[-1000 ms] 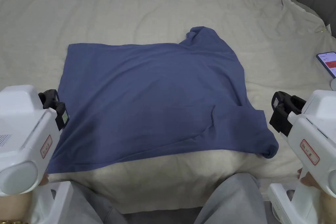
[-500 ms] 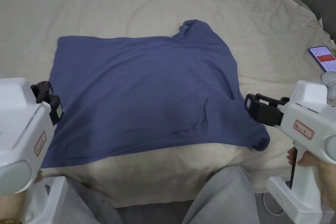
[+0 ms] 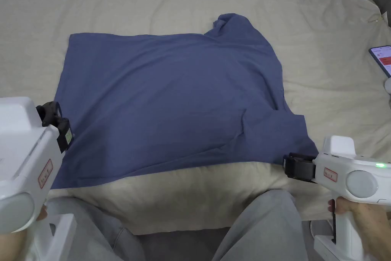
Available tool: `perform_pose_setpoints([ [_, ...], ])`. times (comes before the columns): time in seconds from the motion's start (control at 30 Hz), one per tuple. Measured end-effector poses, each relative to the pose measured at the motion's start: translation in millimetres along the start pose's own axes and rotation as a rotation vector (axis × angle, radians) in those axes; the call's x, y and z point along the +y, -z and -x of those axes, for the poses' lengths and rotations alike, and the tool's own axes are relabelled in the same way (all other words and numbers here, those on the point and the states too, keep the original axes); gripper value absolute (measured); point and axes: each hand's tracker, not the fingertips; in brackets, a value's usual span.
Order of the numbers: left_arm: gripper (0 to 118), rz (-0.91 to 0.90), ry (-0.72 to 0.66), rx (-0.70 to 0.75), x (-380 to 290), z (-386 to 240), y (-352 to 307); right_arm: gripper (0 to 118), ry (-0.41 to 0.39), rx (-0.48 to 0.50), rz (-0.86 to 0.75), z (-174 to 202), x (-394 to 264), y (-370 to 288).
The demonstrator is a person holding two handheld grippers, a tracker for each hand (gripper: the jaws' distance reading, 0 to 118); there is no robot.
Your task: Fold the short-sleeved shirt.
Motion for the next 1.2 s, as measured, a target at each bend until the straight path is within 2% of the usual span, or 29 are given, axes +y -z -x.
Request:
perform_pose_setpoints([
  [0.03,0,0.007,0.001,0.002,-0.8,0.4,0.1,81,-0.004,0.005,0.005,-11.0,-1.1,13.8],
  [0.07,0,0.012,0.002,0.004,-1.8,0.9,0.0,81,-0.003,0.004,0.005,-10.4,-1.7,17.9],
  [0.13,0,0.023,0.007,0.004,-2.8,2.2,0.5,67,0.003,0.005,0.008,-8.9,-1.1,22.7],
  [0.17,0,0.028,0.011,0.010,-3.7,2.9,0.9,49,0.017,0.010,0.013,-5.6,-1.1,22.6],
  [0.23,0,0.041,0.009,0.016,-5.0,4.8,2.5,28,0.026,0.022,0.024,-4.5,1.2,22.7],
  [0.27,0,0.049,0.003,0.019,-5.5,6.2,4.0,9,0.027,0.025,0.019,-4.1,1.2,21.3],
  [0.37,2,0.076,-0.018,0.043,-5.9,10.4,10.4,8,0.014,0.041,0.017,5.0,6.6,11.9],
  [0.43,19,0.110,-0.067,0.038,-5.3,16.9,14.8,8,0.003,0.037,0.006,8.1,8.0,4.6],
  [0.57,103,0.203,-0.056,0.018,-1.8,27.2,22.1,8,0.030,0.055,-0.020,7.9,10.2,-7.1],
  [0.6,114,0.222,-0.044,0.013,-1.7,29.6,24.2,8,0.029,0.055,-0.023,8.8,10.9,-8.8],
  [0.63,118,0.244,-0.042,0.000,-1.5,33.3,25.5,8,0.024,0.055,-0.028,10.1,11.4,-10.6],
  [0.77,118,0.353,-0.065,0.003,-10.5,53.7,33.8,8,0.022,0.058,-0.035,11.5,12.9,-13.3],
  [0.93,118,0.517,-0.004,0.048,-40.8,69.8,50.1,8,0.019,0.055,-0.030,11.0,12.8,-12.9],
  [1.03,91,0.565,0.004,0.057,-57.2,72.0,58.7,8,0.025,0.053,-0.024,9.5,12.2,-10.7],
  [1.1,88,0.591,0.004,0.053,-64.7,70.8,64.9,8,0.031,0.052,-0.020,9.2,12.2,-9.5],
  [1.2,65,0.646,-0.005,0.030,-73.7,67.7,74.6,8,0.034,0.050,-0.019,9.6,11.9,-10.1],
])
